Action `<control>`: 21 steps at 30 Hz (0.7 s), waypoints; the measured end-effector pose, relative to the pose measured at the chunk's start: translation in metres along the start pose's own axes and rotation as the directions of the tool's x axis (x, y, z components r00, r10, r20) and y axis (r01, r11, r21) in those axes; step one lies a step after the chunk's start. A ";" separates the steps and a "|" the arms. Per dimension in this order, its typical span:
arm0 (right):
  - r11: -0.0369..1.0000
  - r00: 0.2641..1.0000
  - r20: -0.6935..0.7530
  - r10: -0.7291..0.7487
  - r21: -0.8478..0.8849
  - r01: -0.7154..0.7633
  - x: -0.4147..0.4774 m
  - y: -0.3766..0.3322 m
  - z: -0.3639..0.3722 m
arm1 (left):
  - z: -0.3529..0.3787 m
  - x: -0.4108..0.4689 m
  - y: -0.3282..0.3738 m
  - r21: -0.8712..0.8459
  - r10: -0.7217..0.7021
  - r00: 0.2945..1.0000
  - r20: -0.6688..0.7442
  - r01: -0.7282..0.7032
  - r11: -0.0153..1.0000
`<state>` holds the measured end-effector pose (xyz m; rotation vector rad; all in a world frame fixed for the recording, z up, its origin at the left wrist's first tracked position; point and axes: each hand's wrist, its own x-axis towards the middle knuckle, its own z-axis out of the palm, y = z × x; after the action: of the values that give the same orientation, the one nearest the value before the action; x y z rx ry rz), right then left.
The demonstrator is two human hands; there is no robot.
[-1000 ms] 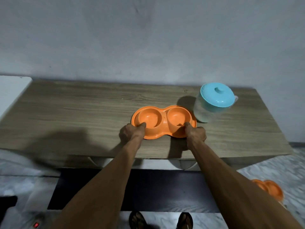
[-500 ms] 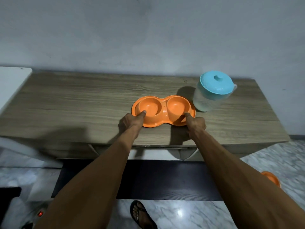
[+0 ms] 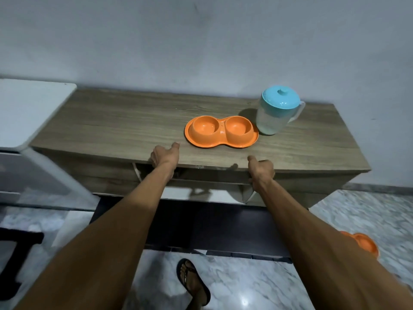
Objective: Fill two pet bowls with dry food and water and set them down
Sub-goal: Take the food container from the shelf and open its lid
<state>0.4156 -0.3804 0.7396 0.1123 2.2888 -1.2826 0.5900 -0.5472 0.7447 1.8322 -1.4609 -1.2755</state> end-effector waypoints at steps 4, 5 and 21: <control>0.999 0.999 0.011 -0.046 0.012 0.046 -0.034 0.025 -0.007 | -0.036 -0.029 -0.028 -0.023 0.025 0.999 -0.043 -0.026 0.999; 0.998 0.998 0.023 -0.057 0.019 0.057 -0.040 0.032 -0.006 | -0.045 -0.035 -0.036 -0.037 0.017 0.998 -0.053 -0.019 0.999; 0.984 0.971 0.187 -0.149 -0.066 0.163 -0.063 0.131 0.144 | -0.084 0.031 -0.148 -0.004 0.006 0.998 -0.065 -0.006 1.000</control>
<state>0.5671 -0.4148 0.6068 -0.2092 2.2230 -1.2202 0.7356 -0.5437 0.6520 1.8477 -1.4271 -1.2034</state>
